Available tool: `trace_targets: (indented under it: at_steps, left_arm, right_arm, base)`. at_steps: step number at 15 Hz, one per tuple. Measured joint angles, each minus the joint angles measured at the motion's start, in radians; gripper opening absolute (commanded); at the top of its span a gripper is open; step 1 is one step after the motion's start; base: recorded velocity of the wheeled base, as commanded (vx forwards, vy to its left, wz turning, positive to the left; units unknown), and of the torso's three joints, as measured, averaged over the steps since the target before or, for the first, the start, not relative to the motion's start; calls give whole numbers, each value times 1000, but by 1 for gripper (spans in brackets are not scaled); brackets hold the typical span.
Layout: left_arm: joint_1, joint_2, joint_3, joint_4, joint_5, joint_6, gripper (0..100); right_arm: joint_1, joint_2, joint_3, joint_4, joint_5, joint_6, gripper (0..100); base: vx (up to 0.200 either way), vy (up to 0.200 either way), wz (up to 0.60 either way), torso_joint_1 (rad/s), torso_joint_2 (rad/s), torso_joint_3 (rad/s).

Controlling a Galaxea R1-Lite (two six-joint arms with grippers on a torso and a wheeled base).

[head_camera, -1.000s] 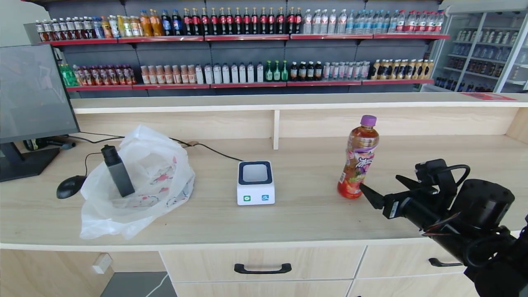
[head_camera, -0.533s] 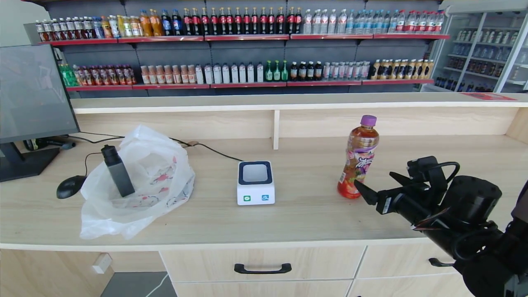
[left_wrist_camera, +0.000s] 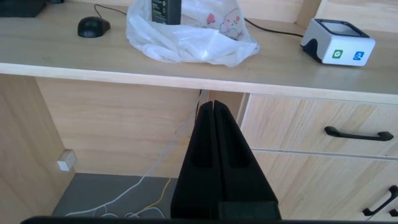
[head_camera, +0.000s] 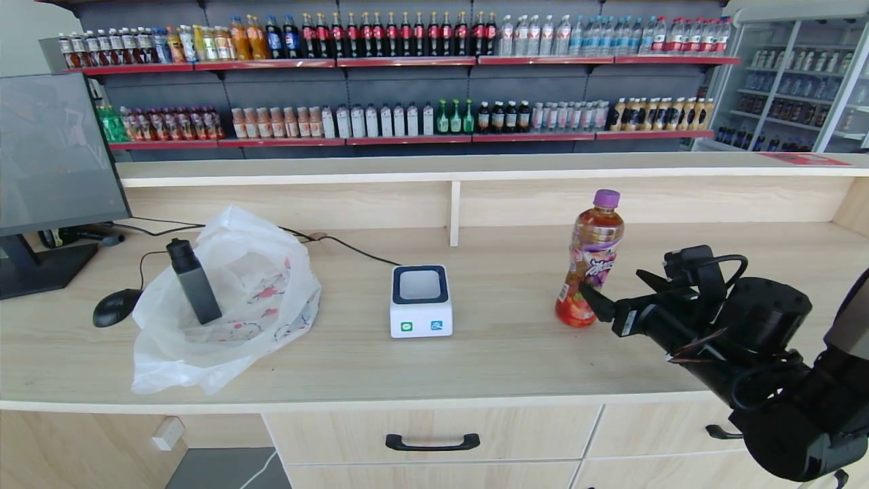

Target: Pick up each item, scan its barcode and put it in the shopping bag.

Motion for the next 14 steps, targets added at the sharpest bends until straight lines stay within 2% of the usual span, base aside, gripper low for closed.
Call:
trace_targets:
  at_steps: [10,14]
  left_arm:
    - [0,0,0,0,0,-1,0]
    - [0,0,0,0,0,-1,0]
  right_arm:
    - [-4,107,-170,0,0,0,100]
    - [-3,131,-195,0,0,0,100]
  base:
    - [0,0,0,0,0,0]
    - [0,0,0,0,0,0]
